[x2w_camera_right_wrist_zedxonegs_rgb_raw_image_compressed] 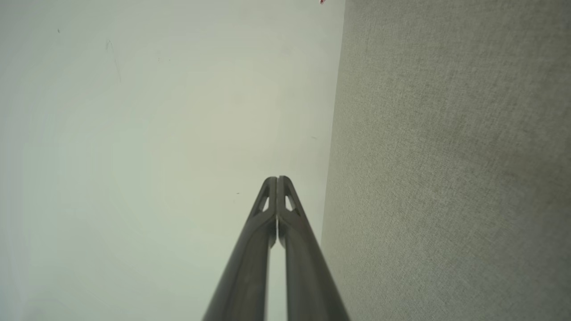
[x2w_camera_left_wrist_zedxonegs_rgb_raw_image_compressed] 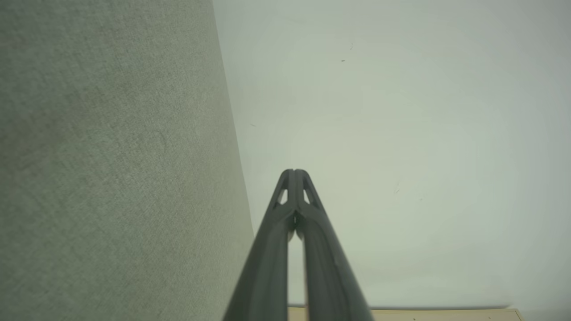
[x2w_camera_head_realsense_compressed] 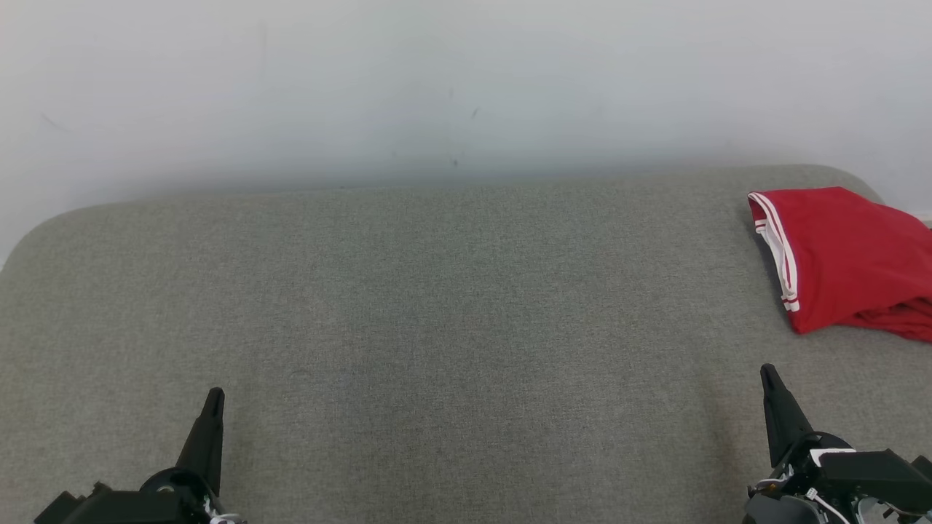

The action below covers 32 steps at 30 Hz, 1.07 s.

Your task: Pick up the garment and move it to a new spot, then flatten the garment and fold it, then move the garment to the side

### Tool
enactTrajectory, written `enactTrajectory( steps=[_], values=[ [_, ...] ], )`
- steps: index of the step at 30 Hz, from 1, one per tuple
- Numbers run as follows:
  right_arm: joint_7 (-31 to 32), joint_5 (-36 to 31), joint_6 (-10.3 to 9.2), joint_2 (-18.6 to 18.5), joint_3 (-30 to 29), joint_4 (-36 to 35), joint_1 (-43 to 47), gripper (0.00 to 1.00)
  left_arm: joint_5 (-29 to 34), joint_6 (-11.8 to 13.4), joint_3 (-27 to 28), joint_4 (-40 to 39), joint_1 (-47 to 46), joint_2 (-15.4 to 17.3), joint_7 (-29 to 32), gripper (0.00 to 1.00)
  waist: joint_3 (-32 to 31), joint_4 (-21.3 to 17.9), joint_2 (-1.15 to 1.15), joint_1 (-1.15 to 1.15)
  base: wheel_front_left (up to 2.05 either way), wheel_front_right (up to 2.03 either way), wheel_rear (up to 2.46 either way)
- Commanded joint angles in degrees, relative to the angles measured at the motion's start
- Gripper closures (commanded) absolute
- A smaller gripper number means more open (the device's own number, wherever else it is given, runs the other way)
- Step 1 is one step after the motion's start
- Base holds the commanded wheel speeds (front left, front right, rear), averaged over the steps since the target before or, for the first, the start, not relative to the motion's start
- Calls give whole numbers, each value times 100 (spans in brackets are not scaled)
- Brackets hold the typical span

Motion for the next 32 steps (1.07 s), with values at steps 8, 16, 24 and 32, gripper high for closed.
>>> enactTrajectory(
  steps=[8, 16, 24, 32],
  values=[
    [14, -16, -12, 24, -19, 7, -45, 100, -22, 0, 18, 13, -30, 25, 17, 100, 0, 0, 0, 0, 0, 0, 0],
    [15, -24, -12, 28, -23, 8, -42, 100, -22, 0, 17, 13, -30, 25, 17, 100, 0, 0, 0, 0, 0, 0, 0],
    [20, -33, -12, 32, -29, 7, -41, 100, -23, 0, 17, 12, -30, 25, 16, 100, 0, 0, 0, 0, 0, 0, 0],
    [25, -40, -12, 36, -33, 8, -38, 100, -23, 0, 16, 11, -30, 25, 16, 100, 0, 0, 0, 0, 0, 0, 0]
  ],
)
